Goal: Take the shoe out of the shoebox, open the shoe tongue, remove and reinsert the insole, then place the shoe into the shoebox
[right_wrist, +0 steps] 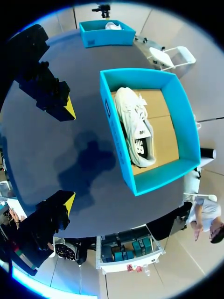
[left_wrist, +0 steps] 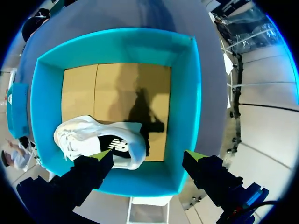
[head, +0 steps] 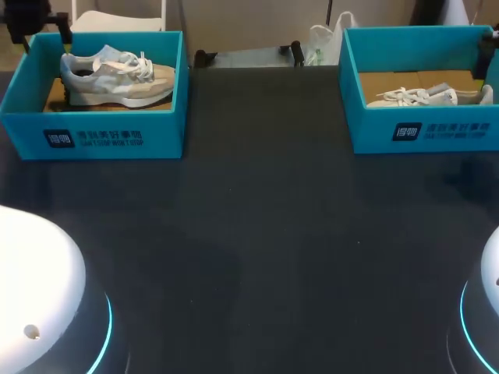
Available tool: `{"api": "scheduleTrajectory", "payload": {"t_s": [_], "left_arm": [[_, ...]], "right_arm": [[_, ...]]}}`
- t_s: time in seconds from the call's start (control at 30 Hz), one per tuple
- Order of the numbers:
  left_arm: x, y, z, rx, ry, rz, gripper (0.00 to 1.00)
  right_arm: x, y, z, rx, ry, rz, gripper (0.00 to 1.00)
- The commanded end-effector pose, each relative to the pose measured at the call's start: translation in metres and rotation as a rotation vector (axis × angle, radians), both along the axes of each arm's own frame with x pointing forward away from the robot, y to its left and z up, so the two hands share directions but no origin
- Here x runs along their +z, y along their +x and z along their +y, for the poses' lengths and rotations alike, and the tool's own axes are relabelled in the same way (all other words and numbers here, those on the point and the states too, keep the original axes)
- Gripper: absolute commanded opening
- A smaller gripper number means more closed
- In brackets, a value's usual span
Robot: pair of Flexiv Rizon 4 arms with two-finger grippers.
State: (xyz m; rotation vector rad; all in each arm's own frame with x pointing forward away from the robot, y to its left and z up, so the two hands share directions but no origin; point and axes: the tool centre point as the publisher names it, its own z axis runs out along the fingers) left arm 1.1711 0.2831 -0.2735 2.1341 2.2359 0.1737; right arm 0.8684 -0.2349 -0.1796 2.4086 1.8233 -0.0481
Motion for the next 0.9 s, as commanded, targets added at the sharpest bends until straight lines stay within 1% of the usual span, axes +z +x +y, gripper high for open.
{"api": "scheduleTrajectory", "payload": {"t_s": [0.03, 0.17, 0.4, 0.63, 0.73, 0.77, 0.9], "left_arm": [[-0.014, 0.023, 0.005, -0.031, -0.042, 0.040, 1.00], [-0.024, 0.030, 0.002, -0.051, -0.054, 0.063, 1.00], [-0.037, 0.032, -0.003, -0.075, -0.066, 0.072, 1.00], [-0.053, 0.025, -0.006, -0.089, -0.060, 0.099, 1.00], [-0.059, 0.023, -0.006, -0.090, -0.064, 0.115, 0.98], [-0.062, 0.022, -0.006, -0.090, -0.063, 0.116, 0.95], [-0.071, 0.022, -0.007, -0.082, -0.044, 0.111, 0.90]], "right_arm": [[0.000, -0.001, 0.000, 0.000, 0.000, -0.002, 1.00], [0.000, -0.001, 0.000, 0.000, 0.000, -0.002, 1.00], [0.000, -0.001, 0.000, 0.000, 0.000, -0.002, 1.00], [0.000, -0.001, 0.000, 0.000, 0.000, -0.002, 1.00], [0.000, -0.001, 0.000, 0.000, 0.000, -0.002, 1.00], [0.000, -0.001, 0.000, 0.000, 0.000, -0.002, 1.00], [0.000, -0.001, 0.000, 0.000, 0.000, -0.002, 1.00]]}}
